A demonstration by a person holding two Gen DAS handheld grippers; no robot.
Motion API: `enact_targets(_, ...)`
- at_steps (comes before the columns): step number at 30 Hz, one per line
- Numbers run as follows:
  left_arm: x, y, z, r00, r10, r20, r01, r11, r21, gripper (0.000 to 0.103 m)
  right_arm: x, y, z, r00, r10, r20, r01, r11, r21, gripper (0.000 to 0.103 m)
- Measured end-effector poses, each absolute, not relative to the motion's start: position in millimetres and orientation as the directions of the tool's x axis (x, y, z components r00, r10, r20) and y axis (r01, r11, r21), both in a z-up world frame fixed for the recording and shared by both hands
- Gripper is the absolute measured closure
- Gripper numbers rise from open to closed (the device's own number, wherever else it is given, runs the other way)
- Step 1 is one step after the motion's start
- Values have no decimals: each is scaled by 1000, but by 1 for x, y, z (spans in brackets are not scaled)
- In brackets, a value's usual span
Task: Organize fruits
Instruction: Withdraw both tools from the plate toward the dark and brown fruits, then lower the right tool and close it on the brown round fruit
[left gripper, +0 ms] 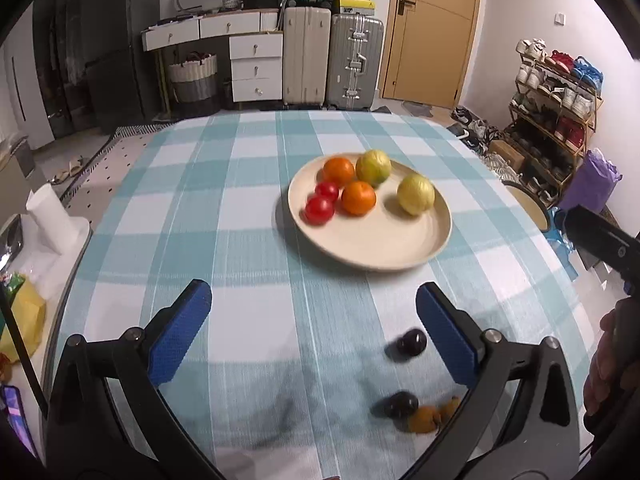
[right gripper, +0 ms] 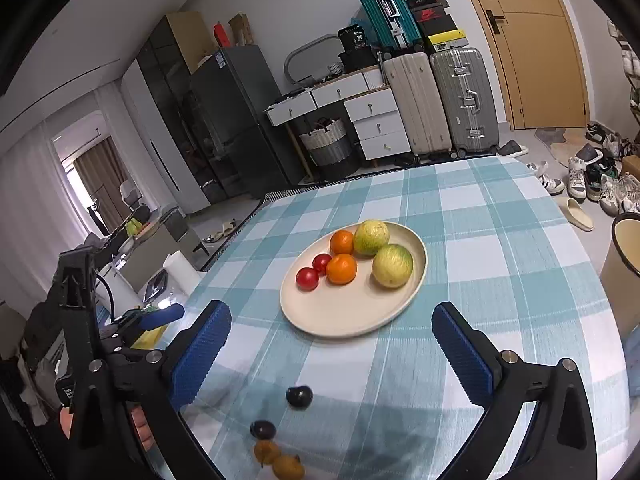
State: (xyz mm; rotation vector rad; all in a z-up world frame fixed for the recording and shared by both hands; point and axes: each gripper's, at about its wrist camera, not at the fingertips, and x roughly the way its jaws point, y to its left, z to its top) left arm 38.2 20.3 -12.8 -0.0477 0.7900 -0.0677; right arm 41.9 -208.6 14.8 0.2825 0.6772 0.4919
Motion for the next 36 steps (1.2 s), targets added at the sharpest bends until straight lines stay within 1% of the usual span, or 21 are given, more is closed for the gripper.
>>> enact_targets(9, 12, 21, -34, 663, -106, -741, 42, 994, -104, 1, 12, -198, 1, 645, 527, -553, -380, 850, 365, 0)
enact_targets(17, 2, 27, -47, 639, -130, -758, 38, 990, -138, 1, -7, -187, -22, 574, 553, -604, -410, 832, 373, 0)
enact_targets(25, -6, 34, -60, 617, -178, -766, 30, 979, -203, 1, -22, -177, -51, 503, 541, -674, -413, 836, 362, 0)
enact_targets(36, -10, 32, -80, 573, -215, -791, 32, 970, -240, 1, -32, -163, -72, 446, 537, -716, -437, 829, 349, 2)
